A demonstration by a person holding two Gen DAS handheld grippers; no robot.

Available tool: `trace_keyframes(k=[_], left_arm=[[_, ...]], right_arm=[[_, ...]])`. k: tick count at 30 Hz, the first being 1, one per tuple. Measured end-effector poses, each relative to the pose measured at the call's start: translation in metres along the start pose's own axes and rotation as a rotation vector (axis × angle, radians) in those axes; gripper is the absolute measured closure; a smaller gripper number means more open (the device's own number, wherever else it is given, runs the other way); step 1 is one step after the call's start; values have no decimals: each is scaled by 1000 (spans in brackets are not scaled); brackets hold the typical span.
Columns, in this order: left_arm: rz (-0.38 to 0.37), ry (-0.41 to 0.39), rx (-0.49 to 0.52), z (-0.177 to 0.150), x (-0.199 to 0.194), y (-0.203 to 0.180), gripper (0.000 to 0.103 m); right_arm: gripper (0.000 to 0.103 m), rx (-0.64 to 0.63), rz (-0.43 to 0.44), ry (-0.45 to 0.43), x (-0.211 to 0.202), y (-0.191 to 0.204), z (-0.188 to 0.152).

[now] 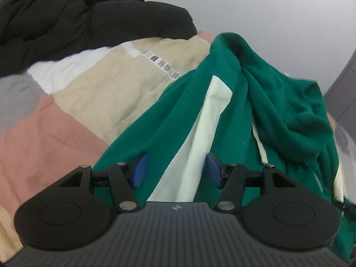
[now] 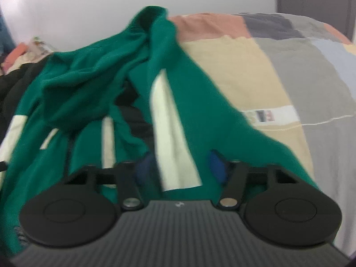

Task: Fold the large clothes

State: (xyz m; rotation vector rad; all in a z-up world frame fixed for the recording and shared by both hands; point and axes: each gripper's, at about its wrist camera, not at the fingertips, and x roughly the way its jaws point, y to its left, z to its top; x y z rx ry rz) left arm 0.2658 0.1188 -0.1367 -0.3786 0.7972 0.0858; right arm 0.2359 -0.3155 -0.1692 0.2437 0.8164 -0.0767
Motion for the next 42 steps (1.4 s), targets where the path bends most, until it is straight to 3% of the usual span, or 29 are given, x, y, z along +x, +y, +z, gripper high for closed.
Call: trace_keyframes(k=[3, 4, 7, 9, 14, 21, 26, 29, 34, 37, 42], left_arm=[[8, 4, 4, -1, 1, 1, 47], [11, -4, 3, 0, 0, 1, 59], [-10, -34, -52, 3, -7, 9, 87], [-16, -74, -99, 9, -15, 19, 94], [3, -203, -155, 31, -42, 39, 96], [-17, -249, -242, 66, -42, 65, 97], [-3, -366, -195, 96, -53, 63, 97], [56, -415, -146, 115, -54, 62, 97], [170, -357, -96, 133, -17, 72, 97], [235, -285, -77, 138, 14, 88, 97], [253, -181, -86, 133, 50, 112, 97]], right_arm=[[80, 40, 6, -3, 1, -7, 3], [87, 45, 4, -7, -1, -9, 3], [93, 60, -12, -53, -18, -11, 5], [95, 67, -35, -87, -28, -14, 10], [96, 89, -86, -162, -49, -33, 37], [96, 28, -174, -250, -69, -57, 89], [97, -15, -223, -276, -68, -66, 124], [97, 21, -238, -291, -63, -80, 145], [96, 16, -320, -279, -25, -105, 164], [96, 4, -350, -256, 6, -117, 158], [95, 19, -344, -249, 46, -132, 144]])
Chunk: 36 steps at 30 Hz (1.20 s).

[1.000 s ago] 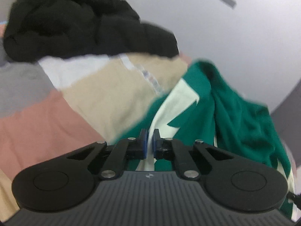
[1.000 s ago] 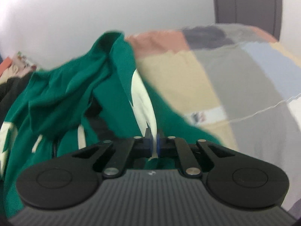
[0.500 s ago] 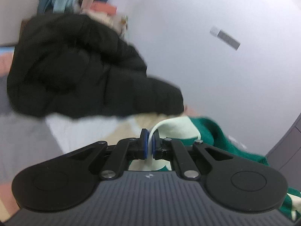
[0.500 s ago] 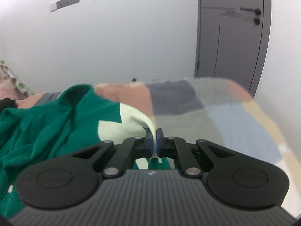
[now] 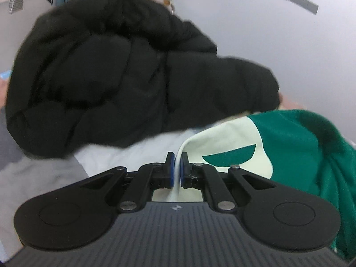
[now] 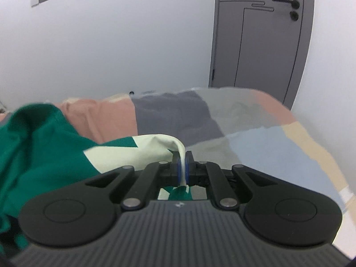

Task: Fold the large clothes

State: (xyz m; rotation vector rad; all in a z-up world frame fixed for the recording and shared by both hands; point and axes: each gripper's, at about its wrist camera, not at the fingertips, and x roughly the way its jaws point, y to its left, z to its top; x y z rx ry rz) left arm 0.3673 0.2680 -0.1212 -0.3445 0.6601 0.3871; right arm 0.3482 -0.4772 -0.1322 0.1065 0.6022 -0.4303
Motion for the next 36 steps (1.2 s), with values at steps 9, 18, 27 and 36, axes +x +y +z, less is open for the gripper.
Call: trace_keyframes(k=[9, 18, 27, 36], left_arm=[[-2, -19, 60, -4, -5, -19, 55], [-107, -95, 151, -15, -54, -60, 48], [-252, -128, 187, -43, -102, -103, 48], [-314, -42, 277, -75, -98, -133, 44]], right_arm=[[68, 79, 18, 19, 2, -9, -6], [39, 37, 115, -120, -65, 19, 7], [39, -41, 334, -125, -133, 86, -5], [16, -134, 580, -29, -168, 174, -41]])
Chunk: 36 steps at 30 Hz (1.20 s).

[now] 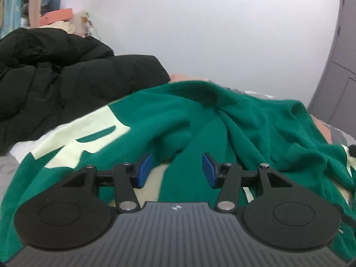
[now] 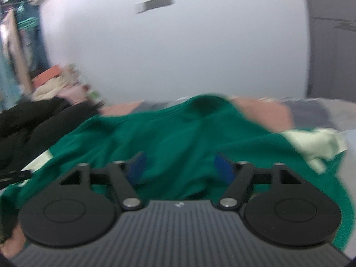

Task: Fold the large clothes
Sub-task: 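Open both tools, then grasp the hood with the right tool and lift it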

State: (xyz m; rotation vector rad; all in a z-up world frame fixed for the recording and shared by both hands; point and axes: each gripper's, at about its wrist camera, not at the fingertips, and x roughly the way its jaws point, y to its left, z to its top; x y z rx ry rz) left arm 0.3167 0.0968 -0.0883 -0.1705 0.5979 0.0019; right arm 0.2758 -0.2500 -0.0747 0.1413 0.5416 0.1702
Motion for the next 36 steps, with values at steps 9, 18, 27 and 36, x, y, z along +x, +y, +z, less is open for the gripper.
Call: trace_keyframes(k=[9, 18, 27, 36], left_arm=[[-45, 30, -60, -1, 12, 10, 41], [-100, 83, -157, -5, 28, 26, 41], [-174, 106, -265, -6, 51, 36, 41], [-228, 100, -276, -11, 97, 40, 41]], right_arm=[[16, -146, 21, 149, 84, 69, -45], [44, -193, -229, 157, 162, 85, -39], [73, -240, -293, 119, 226, 103, 80], [73, -337, -349, -163, 310, 144, 217]])
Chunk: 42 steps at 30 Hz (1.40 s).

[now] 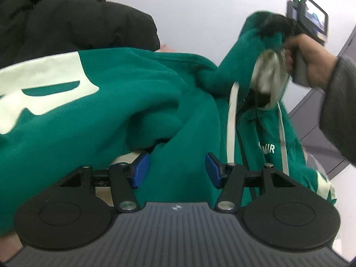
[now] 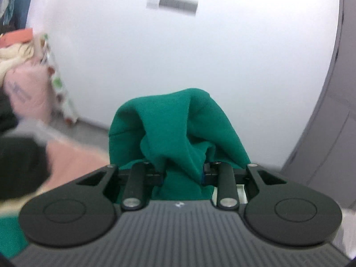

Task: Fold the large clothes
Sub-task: 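Open both tools, then grasp the hood with the right tool and lift it, then lower the hood onto the bed and open the right tool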

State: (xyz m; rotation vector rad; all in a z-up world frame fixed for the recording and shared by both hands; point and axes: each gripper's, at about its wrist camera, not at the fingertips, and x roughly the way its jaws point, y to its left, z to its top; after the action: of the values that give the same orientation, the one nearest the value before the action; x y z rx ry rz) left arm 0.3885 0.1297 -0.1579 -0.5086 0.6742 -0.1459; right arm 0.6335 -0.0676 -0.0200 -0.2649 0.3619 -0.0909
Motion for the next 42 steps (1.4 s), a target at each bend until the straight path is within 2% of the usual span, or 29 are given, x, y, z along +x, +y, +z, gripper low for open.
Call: trace_keyframes(k=[4, 7, 8, 9, 11, 13, 15, 19, 23, 28, 30, 34, 38, 42], left_arm=[[24, -38, 29, 2, 12, 6, 41], [20, -27, -6, 2, 21, 14, 41], [16, -27, -13, 3, 22, 17, 41], [14, -27, -14, 3, 23, 17, 41], [17, -28, -8, 4, 24, 16, 41], [23, -27, 0, 4, 24, 14, 41], [29, -22, 14, 5, 24, 12, 41], [31, -9, 18, 4, 18, 11, 41], [22, -6, 5, 6, 9, 11, 41], [38, -17, 33, 1, -10, 2, 41], [61, -21, 62, -3, -19, -4, 41], [79, -7, 77, -14, -37, -12, 41], [103, 21, 75, -30, -57, -16, 41], [138, 32, 111, -43, -77, -26, 41]], right_arm=[[72, 11, -25, -94, 38, 7, 13], [67, 38, -36, -91, 64, 7, 5], [59, 44, -26, -77, 70, 6, 1], [41, 46, -16, -63, 75, 7, -3], [17, 61, 1, -57, 78, 5, -12], [18, 76, 57, -61, 70, 2, -24], [18, 53, 67, -26, 60, 0, -41], [18, 128, 143, 40, 20, -19, -75], [18, 206, 211, 137, -51, -47, -110], [18, 245, 226, 273, -147, -89, -145], [18, 263, 211, 325, -191, -117, -163], [18, 286, 170, 425, -254, -155, -196], [18, 332, 140, 507, -297, -194, -233], [18, 282, 171, 585, -323, -211, -264]])
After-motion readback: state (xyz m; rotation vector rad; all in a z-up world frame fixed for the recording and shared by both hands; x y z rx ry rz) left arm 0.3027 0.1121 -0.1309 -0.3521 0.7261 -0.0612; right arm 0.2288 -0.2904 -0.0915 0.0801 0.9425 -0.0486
